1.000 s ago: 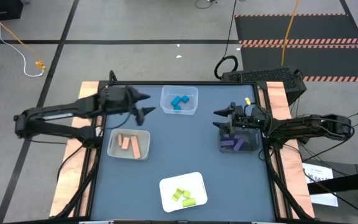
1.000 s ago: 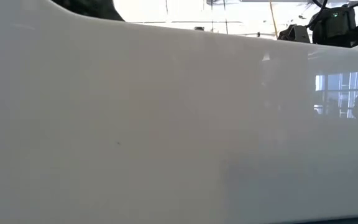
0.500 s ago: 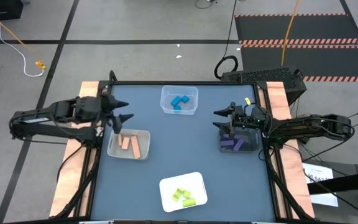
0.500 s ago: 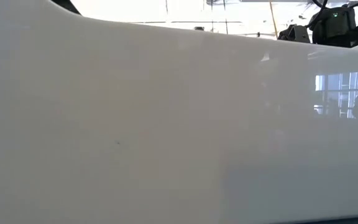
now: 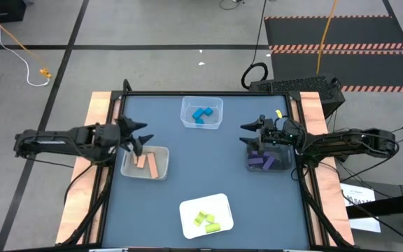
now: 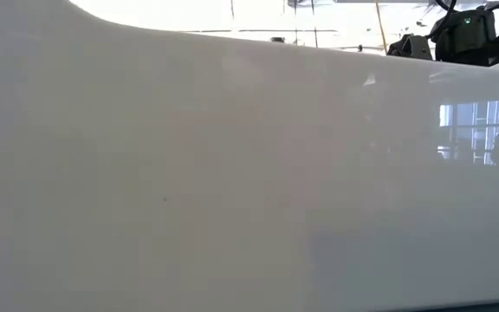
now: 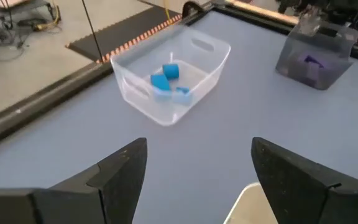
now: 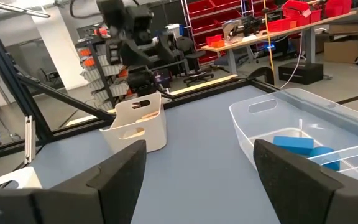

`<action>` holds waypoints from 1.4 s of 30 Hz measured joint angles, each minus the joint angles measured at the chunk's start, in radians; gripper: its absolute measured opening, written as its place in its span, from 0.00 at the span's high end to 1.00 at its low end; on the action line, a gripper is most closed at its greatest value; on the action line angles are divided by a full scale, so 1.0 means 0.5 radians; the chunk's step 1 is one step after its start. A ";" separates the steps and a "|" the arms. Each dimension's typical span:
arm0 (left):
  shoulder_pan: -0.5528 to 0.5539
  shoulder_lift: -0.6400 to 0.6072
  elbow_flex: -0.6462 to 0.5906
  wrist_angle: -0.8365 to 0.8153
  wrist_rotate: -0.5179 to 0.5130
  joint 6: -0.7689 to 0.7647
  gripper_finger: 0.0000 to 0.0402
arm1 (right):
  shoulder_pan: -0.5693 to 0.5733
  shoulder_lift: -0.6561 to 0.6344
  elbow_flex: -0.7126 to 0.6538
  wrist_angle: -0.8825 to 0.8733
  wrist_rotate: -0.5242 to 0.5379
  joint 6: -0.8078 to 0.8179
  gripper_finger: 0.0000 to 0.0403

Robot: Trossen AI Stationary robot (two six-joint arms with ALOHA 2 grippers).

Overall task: Sort & place blocks by color
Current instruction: Return to Home Position

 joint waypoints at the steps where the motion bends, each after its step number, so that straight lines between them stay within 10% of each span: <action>1: -0.006 -0.014 -0.055 0.030 0.000 -0.022 0.29 | 0.000 0.000 0.000 0.000 0.000 0.000 0.29; 42: -0.207 -0.096 -0.391 -0.329 0.073 -0.493 0.30 | 0.000 -1.061 -0.253 -0.291 -0.001 0.000 0.29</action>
